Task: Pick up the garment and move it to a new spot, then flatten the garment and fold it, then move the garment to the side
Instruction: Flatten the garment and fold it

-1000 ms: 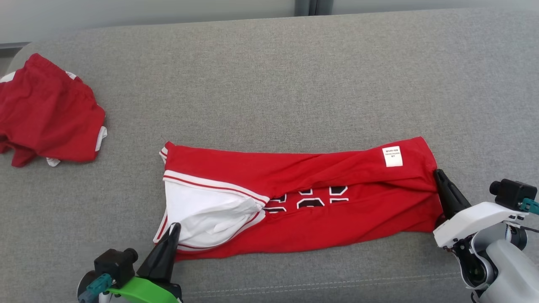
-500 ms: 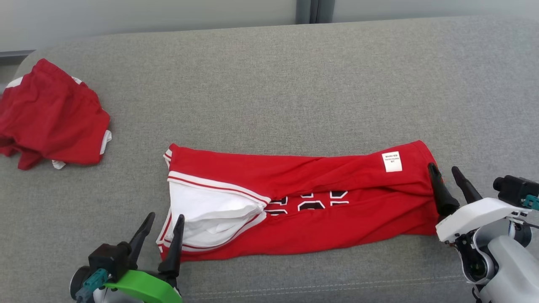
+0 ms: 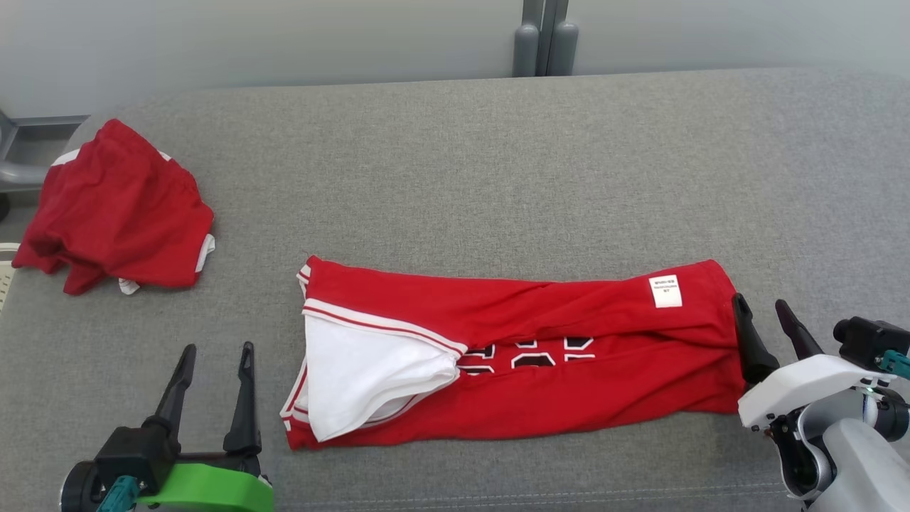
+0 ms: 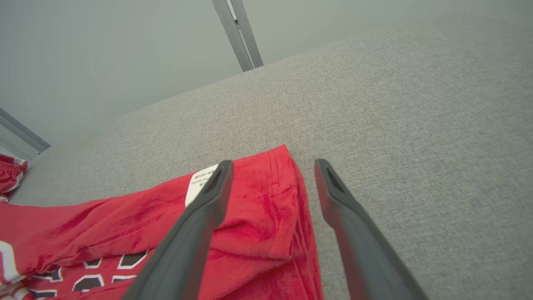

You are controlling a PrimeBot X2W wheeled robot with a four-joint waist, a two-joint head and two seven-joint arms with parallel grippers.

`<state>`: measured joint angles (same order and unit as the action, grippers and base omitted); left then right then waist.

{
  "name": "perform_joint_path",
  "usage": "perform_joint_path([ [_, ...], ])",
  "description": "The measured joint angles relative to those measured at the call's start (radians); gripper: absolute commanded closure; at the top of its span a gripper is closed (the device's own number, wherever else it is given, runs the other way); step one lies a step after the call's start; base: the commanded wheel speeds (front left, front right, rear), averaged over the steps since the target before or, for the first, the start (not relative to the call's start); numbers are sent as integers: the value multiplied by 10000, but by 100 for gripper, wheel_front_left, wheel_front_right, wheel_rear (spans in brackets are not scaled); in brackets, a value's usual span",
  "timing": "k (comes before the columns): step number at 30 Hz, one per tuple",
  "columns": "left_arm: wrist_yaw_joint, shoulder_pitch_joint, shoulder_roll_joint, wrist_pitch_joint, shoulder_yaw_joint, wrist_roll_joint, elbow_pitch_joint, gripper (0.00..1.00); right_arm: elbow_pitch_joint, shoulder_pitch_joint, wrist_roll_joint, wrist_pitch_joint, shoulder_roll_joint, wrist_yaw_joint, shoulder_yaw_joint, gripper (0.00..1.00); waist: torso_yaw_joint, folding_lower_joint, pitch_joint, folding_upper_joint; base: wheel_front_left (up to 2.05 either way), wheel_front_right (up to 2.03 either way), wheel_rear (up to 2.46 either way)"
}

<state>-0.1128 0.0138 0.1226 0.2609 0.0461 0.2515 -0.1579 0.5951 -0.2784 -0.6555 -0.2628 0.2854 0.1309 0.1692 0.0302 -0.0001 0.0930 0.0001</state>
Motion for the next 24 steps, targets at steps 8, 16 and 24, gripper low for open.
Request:
perform_joint_path([
  [8, 255, 410, -359, 0, -907, -968, 646, 0, 1304, -218, 882, 65, -405, 0, -458, 0, 227, 0, -287, 0, 0, 0, 0],
  [16, 192, 569, -546, 0, -1185, -1206, 792, 0, 2464, -813, 1156, 151, -600, 0, -663, 0, 489, 0, -289, 0, 0, 0, 0],
  [24, 73, 569, -654, 0, -1252, -1221, 807, 0, 3691, -1183, 1402, 251, -708, 0, -802, 0, 697, 0, -233, 0, 0, 0, 0],
])
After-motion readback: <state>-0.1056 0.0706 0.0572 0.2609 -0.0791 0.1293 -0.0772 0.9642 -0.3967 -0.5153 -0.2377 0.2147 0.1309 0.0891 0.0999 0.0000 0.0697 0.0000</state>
